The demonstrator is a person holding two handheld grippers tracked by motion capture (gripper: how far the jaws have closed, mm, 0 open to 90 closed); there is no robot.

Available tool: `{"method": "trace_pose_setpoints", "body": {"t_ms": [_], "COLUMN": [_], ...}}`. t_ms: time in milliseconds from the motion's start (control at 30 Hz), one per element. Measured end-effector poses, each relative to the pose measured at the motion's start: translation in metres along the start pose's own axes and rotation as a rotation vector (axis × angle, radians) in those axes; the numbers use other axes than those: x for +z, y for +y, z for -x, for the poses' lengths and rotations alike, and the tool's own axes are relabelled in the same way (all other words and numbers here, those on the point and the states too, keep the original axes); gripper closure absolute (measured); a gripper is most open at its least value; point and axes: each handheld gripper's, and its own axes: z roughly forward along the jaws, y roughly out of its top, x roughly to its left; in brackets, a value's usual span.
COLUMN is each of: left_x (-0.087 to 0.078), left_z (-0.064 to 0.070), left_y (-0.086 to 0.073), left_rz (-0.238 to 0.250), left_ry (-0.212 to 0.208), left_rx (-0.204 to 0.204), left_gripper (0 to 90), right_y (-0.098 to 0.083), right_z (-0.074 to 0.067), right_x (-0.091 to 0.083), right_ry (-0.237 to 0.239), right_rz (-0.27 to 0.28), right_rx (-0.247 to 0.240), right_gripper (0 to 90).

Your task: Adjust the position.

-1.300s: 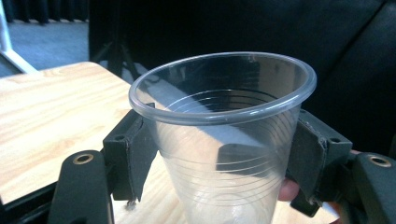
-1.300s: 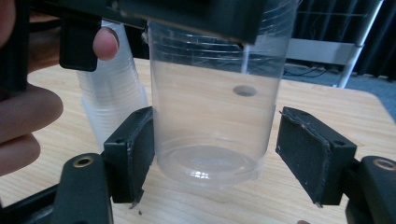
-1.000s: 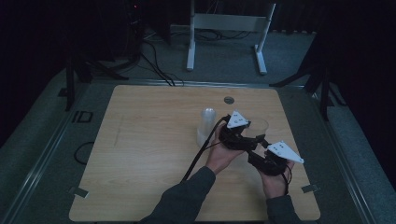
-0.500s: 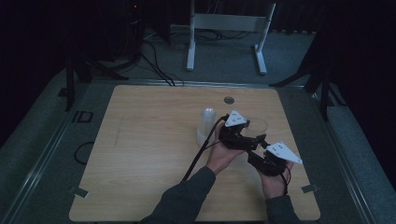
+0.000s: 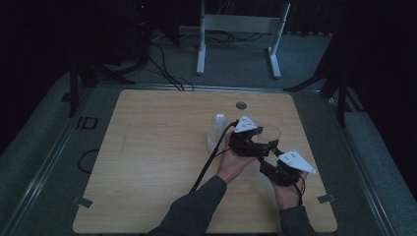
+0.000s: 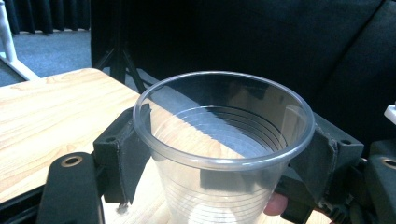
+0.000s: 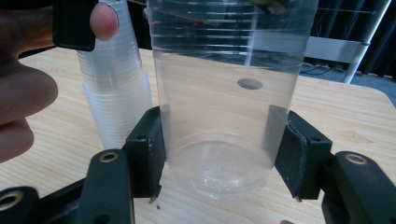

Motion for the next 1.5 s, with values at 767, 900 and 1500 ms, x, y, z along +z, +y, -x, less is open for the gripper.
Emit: {"method": "trace_pose_setpoints", "body": {"t_ms": [767, 900, 1500], "left_x": [0.0, -0.001, -0.009], "left_z": [0.002, 0.0, -0.004], "left_y": [-0.006, -0.009, -0.013], "left_rz": [-0.01, -0.017, -0.009], "left_ry": [0.056, 0.077, 0.122], "left_rx": [0.071, 0.076, 0.109], "left_gripper": [27.9, 28.0, 28.0], "right_y": [0.0, -0.001, -0.007], "right_z": [0.002, 0.002, 0.008], "right_x": [-0.001, -0.001, -0.004], "right_ry": [0.013, 0.011, 0.005], "right_rz": [-0.013, -0.019, -0.047], "right_rx": [0.004, -0.002, 0.008], "right_gripper": [26.5, 26.5, 26.2]}}
